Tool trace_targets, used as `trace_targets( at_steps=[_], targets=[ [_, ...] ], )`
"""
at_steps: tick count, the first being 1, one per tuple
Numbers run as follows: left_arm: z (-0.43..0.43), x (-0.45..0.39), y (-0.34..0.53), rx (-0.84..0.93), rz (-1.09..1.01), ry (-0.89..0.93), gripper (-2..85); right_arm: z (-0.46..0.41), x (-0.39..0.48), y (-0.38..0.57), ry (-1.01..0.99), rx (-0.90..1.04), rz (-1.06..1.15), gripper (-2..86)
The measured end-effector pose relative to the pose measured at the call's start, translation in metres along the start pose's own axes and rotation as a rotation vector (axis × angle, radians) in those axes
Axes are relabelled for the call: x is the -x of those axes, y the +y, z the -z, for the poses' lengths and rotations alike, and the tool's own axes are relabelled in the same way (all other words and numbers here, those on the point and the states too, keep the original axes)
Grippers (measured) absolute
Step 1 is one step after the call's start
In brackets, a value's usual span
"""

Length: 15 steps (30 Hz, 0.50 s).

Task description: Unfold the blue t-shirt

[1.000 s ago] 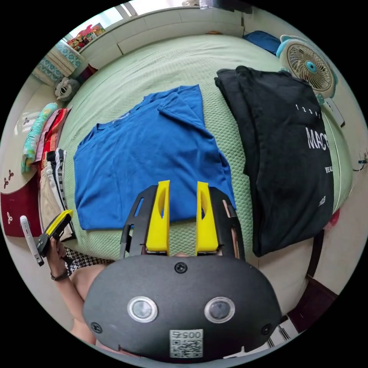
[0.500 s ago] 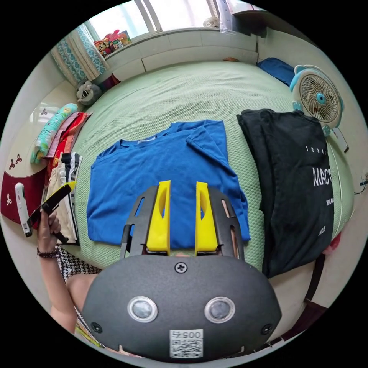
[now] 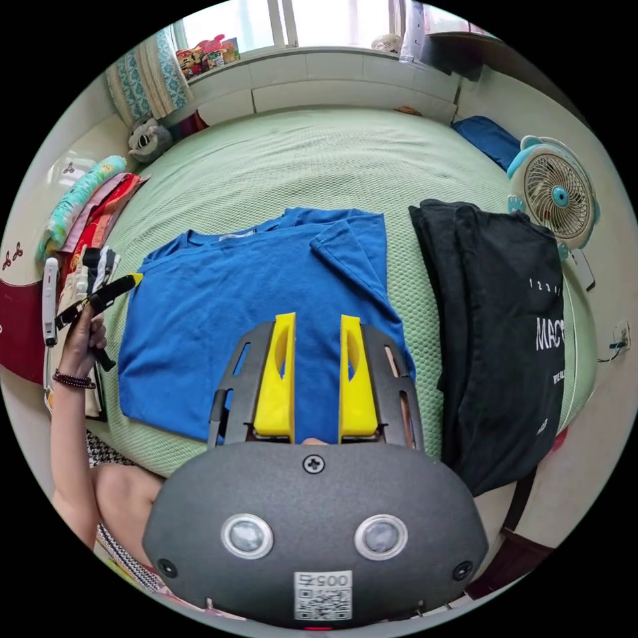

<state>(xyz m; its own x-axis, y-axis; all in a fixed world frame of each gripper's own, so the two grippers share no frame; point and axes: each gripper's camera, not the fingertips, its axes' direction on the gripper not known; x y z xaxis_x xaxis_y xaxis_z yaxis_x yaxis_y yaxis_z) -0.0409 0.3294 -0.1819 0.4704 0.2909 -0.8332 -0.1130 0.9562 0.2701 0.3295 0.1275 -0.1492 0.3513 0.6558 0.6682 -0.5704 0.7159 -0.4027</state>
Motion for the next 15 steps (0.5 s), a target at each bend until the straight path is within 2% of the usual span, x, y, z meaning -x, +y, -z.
trace_targets(
  at_steps=[4, 7, 10, 15],
  targets=[
    [0.023, -0.012, -0.002, 0.008, -0.035, -0.025, 4.2, 0.004, 0.009, 0.012, 0.027, -0.006, 0.018, 7.4],
    [0.046, -0.028, 0.003, -0.015, -0.09, -0.053, 3.3, 0.008, 0.013, 0.023, 0.021, -0.013, 0.008, 7.6],
    [0.069, -0.045, 0.014, -0.011, -0.138, -0.003, 2.8, 0.015, 0.015, 0.033, 0.033, -0.036, -0.008, 8.0],
    [0.1, -0.075, 0.041, 0.039, -0.211, -0.003, 2.4, 0.023, 0.012, 0.051, 0.058, -0.093, -0.046, 8.9]
  ],
)
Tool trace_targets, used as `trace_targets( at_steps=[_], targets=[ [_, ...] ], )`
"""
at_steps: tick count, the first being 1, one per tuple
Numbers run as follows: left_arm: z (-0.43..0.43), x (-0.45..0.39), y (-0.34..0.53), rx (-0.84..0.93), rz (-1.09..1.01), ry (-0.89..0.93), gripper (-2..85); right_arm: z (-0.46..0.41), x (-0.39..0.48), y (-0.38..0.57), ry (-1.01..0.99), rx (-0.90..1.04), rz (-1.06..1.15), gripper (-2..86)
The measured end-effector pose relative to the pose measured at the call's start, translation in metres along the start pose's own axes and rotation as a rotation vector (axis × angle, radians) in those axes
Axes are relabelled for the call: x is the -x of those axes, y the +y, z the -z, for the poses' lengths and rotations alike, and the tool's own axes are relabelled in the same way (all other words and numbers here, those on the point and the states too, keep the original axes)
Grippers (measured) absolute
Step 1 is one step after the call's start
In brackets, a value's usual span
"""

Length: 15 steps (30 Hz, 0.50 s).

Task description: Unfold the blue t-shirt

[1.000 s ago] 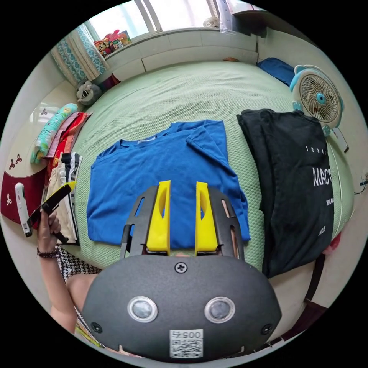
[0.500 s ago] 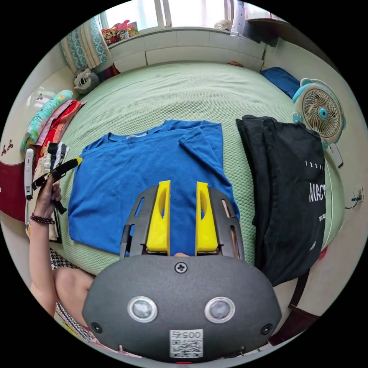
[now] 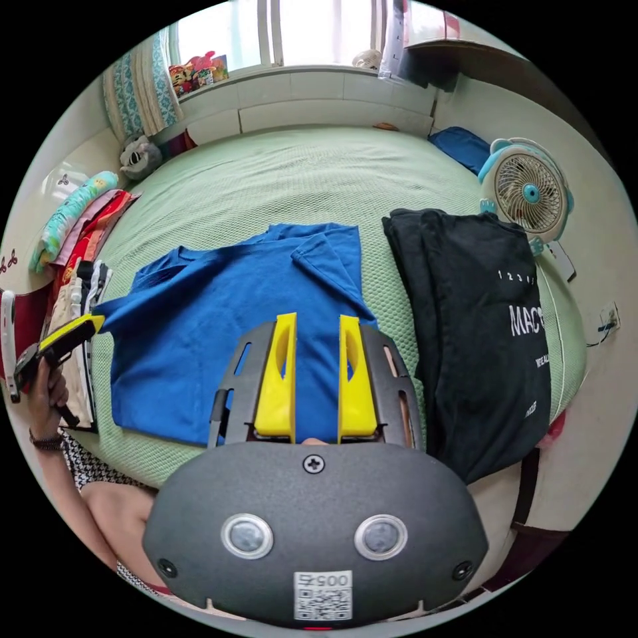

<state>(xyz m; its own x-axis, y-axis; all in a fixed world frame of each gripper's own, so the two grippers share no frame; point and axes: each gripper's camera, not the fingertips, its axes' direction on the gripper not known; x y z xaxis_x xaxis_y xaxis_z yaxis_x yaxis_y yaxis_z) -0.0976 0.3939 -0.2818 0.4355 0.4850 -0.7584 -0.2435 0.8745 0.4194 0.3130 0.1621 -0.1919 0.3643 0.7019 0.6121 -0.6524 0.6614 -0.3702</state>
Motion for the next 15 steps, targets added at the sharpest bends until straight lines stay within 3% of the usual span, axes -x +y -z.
trace_targets(
  at_steps=[8, 15],
  targets=[
    [0.023, -0.012, -0.015, 0.012, -0.026, 0.028, 2.2, 0.009, 0.012, 0.02, -0.044, -0.057, 0.019, 9.3],
    [0.031, -0.008, -0.026, 0.035, -0.03, 0.006, 2.1, -0.014, 0.043, -0.024, 0.01, -0.052, 0.093, 9.9]
  ],
)
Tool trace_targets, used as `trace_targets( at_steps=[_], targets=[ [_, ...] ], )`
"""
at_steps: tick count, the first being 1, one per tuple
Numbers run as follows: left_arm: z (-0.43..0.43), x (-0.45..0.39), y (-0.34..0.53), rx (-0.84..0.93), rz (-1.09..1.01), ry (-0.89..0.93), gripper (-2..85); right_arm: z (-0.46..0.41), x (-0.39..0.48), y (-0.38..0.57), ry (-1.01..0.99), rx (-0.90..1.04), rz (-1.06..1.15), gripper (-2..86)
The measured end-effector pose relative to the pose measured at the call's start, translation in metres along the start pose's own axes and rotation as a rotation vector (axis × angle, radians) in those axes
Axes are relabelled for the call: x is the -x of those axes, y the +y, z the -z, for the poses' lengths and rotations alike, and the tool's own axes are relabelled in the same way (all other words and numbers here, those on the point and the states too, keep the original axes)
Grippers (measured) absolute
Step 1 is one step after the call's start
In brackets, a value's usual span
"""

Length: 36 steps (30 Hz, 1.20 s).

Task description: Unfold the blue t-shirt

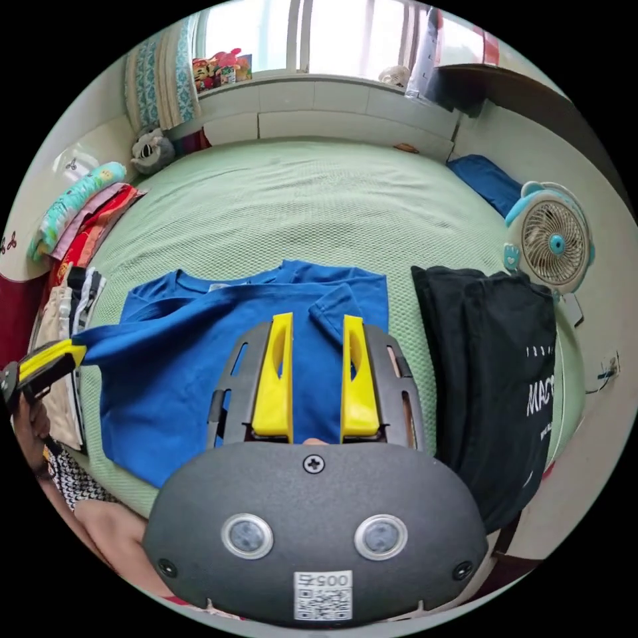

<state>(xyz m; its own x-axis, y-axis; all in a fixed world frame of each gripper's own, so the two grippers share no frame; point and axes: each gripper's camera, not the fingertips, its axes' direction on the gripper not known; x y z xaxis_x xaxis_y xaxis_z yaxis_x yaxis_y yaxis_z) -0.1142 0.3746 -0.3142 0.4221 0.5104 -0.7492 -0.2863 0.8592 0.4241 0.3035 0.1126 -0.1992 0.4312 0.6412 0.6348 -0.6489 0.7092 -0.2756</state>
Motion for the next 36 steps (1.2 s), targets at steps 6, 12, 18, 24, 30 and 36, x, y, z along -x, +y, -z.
trace_targets(
  at_steps=[6, 12, 18, 24, 30, 36],
  targets=[
    [0.011, 0.002, -0.003, 0.0, 0.006, 0.014, 2.2, -0.041, 0.016, -0.012, 0.133, 0.127, 0.095, 6.0],
    [0.03, -0.004, -0.002, -0.019, -0.001, 0.048, 2.1, 0.04, -0.02, 0.018, 0.034, -0.067, -0.056, -1.2],
    [0.067, -0.022, 0.019, -0.023, -0.059, 0.033, 2.2, 0.124, -0.061, 0.082, 0.023, -0.122, -0.068, -1.6],
    [0.135, -0.04, 0.085, -0.028, -0.081, -0.059, 2.1, 0.202, -0.085, 0.152, 0.006, -0.169, -0.046, -1.5],
    [0.192, -0.05, 0.173, -0.091, -0.088, -0.011, 1.7, 0.268, -0.107, 0.228, -0.015, -0.228, -0.059, -1.5],
    [0.236, -0.057, 0.242, -0.185, -0.122, 0.054, 1.4, 0.309, -0.132, 0.296, -0.067, -0.244, -0.103, -1.6]
  ],
)
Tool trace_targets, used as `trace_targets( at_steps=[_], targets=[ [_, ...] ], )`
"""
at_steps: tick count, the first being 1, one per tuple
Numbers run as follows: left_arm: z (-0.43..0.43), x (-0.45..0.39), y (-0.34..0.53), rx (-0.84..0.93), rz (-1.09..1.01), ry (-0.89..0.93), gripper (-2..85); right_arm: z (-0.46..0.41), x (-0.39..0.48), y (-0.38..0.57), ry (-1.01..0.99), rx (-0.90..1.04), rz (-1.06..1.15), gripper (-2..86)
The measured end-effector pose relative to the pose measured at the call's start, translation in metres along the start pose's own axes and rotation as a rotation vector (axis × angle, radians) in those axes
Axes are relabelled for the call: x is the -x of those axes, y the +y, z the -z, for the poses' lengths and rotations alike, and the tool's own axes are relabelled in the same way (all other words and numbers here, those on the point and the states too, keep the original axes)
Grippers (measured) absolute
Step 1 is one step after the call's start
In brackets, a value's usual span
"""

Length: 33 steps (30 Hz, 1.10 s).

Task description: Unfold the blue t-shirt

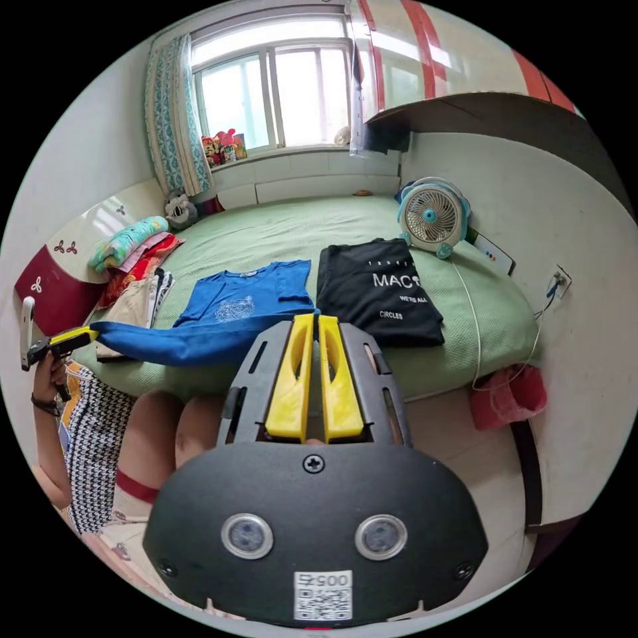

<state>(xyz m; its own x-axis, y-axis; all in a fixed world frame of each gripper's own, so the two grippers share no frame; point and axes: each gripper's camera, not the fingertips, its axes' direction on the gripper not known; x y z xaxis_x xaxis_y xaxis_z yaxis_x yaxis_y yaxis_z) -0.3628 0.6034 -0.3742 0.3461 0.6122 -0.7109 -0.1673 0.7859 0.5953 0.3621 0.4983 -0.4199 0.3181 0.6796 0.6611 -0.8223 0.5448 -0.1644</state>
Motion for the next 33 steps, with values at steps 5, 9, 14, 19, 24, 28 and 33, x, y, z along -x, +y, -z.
trace_targets(
  at_steps=[5, 9, 14, 19, 24, 28, 33],
  targets=[
    [0.018, 0.003, 0.05, 0.004, 0.004, 0.095, 2.0, 0.019, -0.016, 0.039, -0.018, 0.041, -0.039, -1.5],
    [-0.016, 0.01, 0.102, 0.221, 0.028, 0.15, 4.0, 0.002, -0.029, 0.077, -0.023, 0.166, -0.037, 0.2],
    [-0.043, 0.054, 0.119, 0.311, 0.153, 0.057, 5.6, -0.04, -0.054, 0.084, -0.004, 0.302, -0.082, 4.3],
    [-0.085, 0.088, 0.037, 0.148, 0.12, 0.03, 12.2, -0.096, -0.025, -0.002, -0.073, 0.223, 0.036, 7.8],
    [-0.194, 0.127, -0.074, 0.076, 0.169, 0.073, 14.1, -0.198, 0.026, -0.088, -0.11, 0.261, 0.148, 10.3],
    [-0.265, 0.149, -0.117, 0.116, 0.234, 0.049, 14.3, -0.292, 0.049, -0.147, -0.047, 0.337, 0.151, 10.8],
    [-0.323, 0.161, -0.134, 0.17, 0.28, -0.065, 9.8, -0.372, 0.047, -0.179, 0.035, 0.428, 0.071, 8.5]
  ],
)
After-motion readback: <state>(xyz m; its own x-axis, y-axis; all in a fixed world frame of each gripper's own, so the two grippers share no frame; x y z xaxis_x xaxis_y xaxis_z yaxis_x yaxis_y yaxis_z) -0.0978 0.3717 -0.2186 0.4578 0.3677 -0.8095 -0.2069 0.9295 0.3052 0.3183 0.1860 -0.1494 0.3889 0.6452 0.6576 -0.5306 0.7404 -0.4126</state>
